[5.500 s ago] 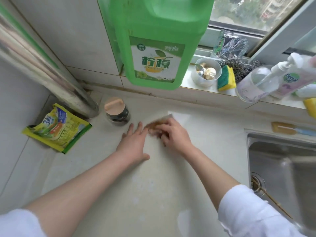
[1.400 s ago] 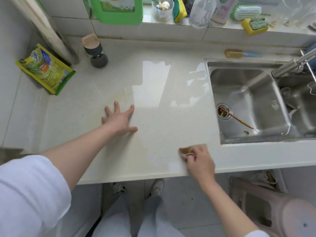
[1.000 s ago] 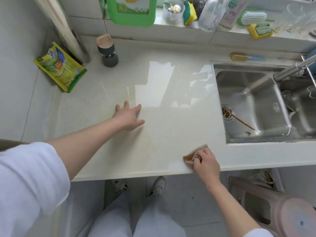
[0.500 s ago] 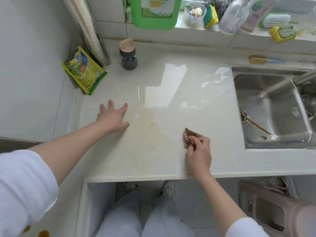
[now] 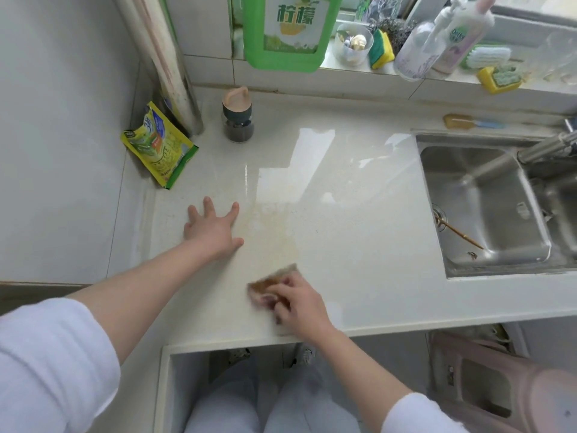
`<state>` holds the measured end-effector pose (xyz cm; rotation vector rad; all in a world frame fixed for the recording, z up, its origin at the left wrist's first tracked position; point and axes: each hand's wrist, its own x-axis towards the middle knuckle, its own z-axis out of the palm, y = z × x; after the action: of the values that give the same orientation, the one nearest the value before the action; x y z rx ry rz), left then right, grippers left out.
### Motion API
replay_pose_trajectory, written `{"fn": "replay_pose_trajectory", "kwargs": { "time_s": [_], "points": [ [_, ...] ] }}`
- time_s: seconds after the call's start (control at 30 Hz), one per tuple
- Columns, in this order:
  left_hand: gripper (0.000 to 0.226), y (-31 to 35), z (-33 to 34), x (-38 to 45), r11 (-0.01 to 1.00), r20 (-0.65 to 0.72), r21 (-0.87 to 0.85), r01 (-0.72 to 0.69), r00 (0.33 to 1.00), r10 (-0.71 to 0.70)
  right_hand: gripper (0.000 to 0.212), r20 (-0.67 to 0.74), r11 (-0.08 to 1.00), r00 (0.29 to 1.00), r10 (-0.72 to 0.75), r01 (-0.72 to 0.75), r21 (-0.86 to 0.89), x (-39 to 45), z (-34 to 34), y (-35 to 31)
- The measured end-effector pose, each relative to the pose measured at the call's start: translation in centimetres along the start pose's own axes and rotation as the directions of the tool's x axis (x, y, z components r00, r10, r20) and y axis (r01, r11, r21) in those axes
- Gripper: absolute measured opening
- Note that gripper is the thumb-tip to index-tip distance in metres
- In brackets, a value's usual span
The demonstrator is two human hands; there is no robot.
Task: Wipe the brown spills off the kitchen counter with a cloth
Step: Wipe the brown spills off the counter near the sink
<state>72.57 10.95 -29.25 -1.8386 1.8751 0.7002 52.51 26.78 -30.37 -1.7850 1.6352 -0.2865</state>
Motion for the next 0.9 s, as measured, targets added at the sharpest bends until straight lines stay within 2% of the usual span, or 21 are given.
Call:
{"fn": "replay_pose_trajectory", "kwargs": {
  "time_s": [0.07,0.1,0.17,0.2,0.23,0.27,0.3,0.33,0.4,0.47,0.5,0.57,0.6,0.63,0.67,0.7,0.73,0.77,0.83,0.87,0.9],
  "points": [
    [0.085,0.1,0.0,-0.1,1.0,0.001,0.0,-0.001,1.0,0.001,0.031,0.272,0.966,0.937,-0.219,0.248,-0.076,0.3,-1.1,0.9],
    [0.085,0.2,-0.1,-0.1,1.0,0.004,0.001,-0.001,1.0,0.001,0.03,0.235,0.978,0.955,-0.181,0.201,-0.064,1.0,-2.4,2.2],
    [0.084,0.3,-0.2,-0.2,1.0,0.013,-0.002,0.005,1.0,-0.005,0.031,-0.106,0.989,0.988,0.116,-0.105,0.103,2.5,-5.6,3.8],
    [0.084,0.2,-0.2,-0.2,1.0,0.018,-0.008,0.009,1.0,-0.008,0.034,-0.316,0.924,0.881,0.353,-0.276,0.264,3.1,-6.7,4.1],
    [0.084,0.2,-0.2,-0.2,1.0,0.021,-0.017,0.01,1.0,-0.009,0.034,-0.432,0.804,0.69,0.58,-0.4,0.44,3.5,-6.9,4.2],
    [0.084,0.2,-0.2,-0.2,1.0,0.024,-0.022,0.01,1.0,-0.01,0.033,-0.448,0.699,0.543,0.71,-0.467,0.542,3.8,-6.5,3.3],
    [0.084,0.2,-0.2,-0.2,1.0,0.027,-0.021,0.01,1.0,-0.01,0.033,-0.432,0.675,0.523,0.735,-0.507,0.536,4.3,-5.7,1.9],
    [0.084,0.2,-0.2,-0.2,1.0,0.028,-0.018,0.011,1.0,-0.01,0.034,-0.405,0.766,0.655,0.638,-0.488,0.418,4.6,-4.3,0.4],
    [0.085,0.2,-0.2,-0.2,1.0,0.031,-0.015,0.011,0.999,-0.011,0.034,-0.112,0.982,0.981,0.157,-0.143,0.124,3.3,-1.0,-1.7],
    [0.084,0.1,-0.2,-0.1,1.0,0.023,-0.006,0.008,1.0,-0.007,0.03,0.264,0.966,0.936,-0.232,0.253,-0.048,1.8,-0.3,-1.4],
    [0.084,0.1,-0.1,-0.2,1.0,0.018,-0.005,0.005,1.0,-0.005,0.028,0.336,0.954,0.907,-0.254,0.293,-0.071,1.9,-1.5,-0.4],
    [0.084,0.1,0.0,-0.1,1.0,0.01,-0.008,0.003,1.0,-0.003,0.026,0.19,0.996,0.98,-0.064,0.075,-0.054,3.3,-5.0,3.3],
    [0.084,0.2,0.1,-0.1,1.0,0.006,-0.007,0.002,1.0,-0.002,0.03,-0.028,0.994,0.994,0.11,-0.11,0.016,4.5,-7.1,5.1],
    [0.084,0.2,0.1,-0.1,1.0,0.002,-0.005,0.0,1.0,0.0,0.036,-0.267,0.937,0.9,0.344,-0.31,0.162,5.8,-9.2,6.2],
    [0.084,0.3,0.1,-0.1,1.0,0.002,-0.002,0.002,1.0,-0.002,0.038,-0.434,0.813,0.691,0.578,-0.443,0.378,7.2,-10.6,6.7],
    [0.084,0.3,0.1,-0.2,1.0,0.005,0.0,0.001,1.0,-0.001,0.037,-0.473,0.671,0.479,0.739,-0.467,0.575,8.3,-10.9,6.3],
    [0.084,0.3,0.1,-0.2,1.0,0.008,0.0,-0.001,1.0,0.001,0.034,-0.47,0.612,0.394,0.79,-0.466,0.638,9.2,-10.1,4.8],
    [0.084,0.2,0.0,-0.1,1.0,0.007,0.0,-0.001,1.0,0.001,0.033,-0.481,0.661,0.454,0.75,-0.48,0.577,9.9,-8.8,2.9],
    [0.085,0.1,-0.1,0.0,1.0,0.018,0.0,-0.007,1.0,0.007,0.032,-0.384,0.956,0.875,0.294,-0.267,0.124,9.7,-4.7,0.5],
    [0.085,0.1,-0.1,0.0,1.0,0.027,0.003,-0.008,1.0,0.008,0.033,-0.186,0.997,0.982,-0.03,0.017,-0.071,8.6,-2.8,0.2],
    [0.085,0.0,-0.2,0.0,1.0,0.033,0.007,-0.008,0.999,0.008,0.033,0.007,0.947,0.96,-0.282,0.279,-0.16,7.7,-1.7,0.9]
  ]
}}
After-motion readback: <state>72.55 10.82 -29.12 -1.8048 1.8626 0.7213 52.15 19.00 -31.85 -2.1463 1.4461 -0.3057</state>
